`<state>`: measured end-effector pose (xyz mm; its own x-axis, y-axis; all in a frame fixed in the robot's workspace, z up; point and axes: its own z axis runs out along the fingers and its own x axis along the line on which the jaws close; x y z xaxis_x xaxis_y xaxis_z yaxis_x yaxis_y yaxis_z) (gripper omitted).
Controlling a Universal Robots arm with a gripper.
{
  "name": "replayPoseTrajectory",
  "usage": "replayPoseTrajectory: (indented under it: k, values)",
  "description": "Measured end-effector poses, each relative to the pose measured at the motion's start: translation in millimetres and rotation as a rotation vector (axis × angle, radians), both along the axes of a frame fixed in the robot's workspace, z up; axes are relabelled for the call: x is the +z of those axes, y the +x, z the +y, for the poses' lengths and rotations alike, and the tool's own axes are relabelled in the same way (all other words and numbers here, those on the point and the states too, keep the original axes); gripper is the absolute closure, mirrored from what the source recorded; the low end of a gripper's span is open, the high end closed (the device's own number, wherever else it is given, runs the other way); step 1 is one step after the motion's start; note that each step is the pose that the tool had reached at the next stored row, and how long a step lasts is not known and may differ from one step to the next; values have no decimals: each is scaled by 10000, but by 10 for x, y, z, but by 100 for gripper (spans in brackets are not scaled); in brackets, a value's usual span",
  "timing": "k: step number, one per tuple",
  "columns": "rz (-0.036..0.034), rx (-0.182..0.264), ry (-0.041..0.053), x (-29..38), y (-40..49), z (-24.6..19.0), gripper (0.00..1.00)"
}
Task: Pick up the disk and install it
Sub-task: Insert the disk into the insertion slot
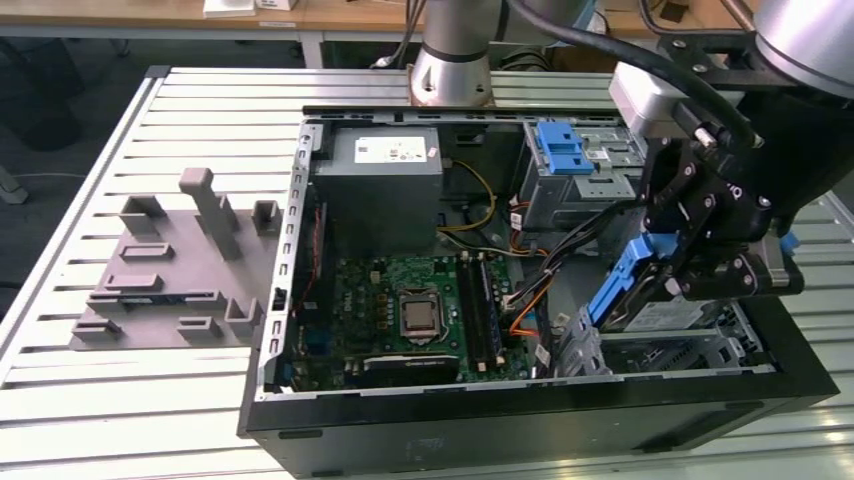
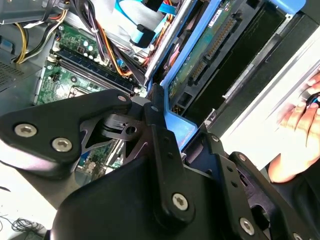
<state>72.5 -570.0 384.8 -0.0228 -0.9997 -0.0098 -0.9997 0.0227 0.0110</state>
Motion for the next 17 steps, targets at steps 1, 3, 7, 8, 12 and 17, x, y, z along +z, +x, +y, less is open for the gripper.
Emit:
replayPoseTrajectory:
  k: [1,3,7,8,12,17]
  values:
    - [0,0,-1,-10,0,0,64]
    - [0,0,0,-30,0,0,64]
    - [0,0,0,-71,1,-1,64]
    - [0,1,0,-81,1,-1,64]
    - [0,0,0,-120,1,-1,64]
    - [1,0,-2,-148,2,-1,64]
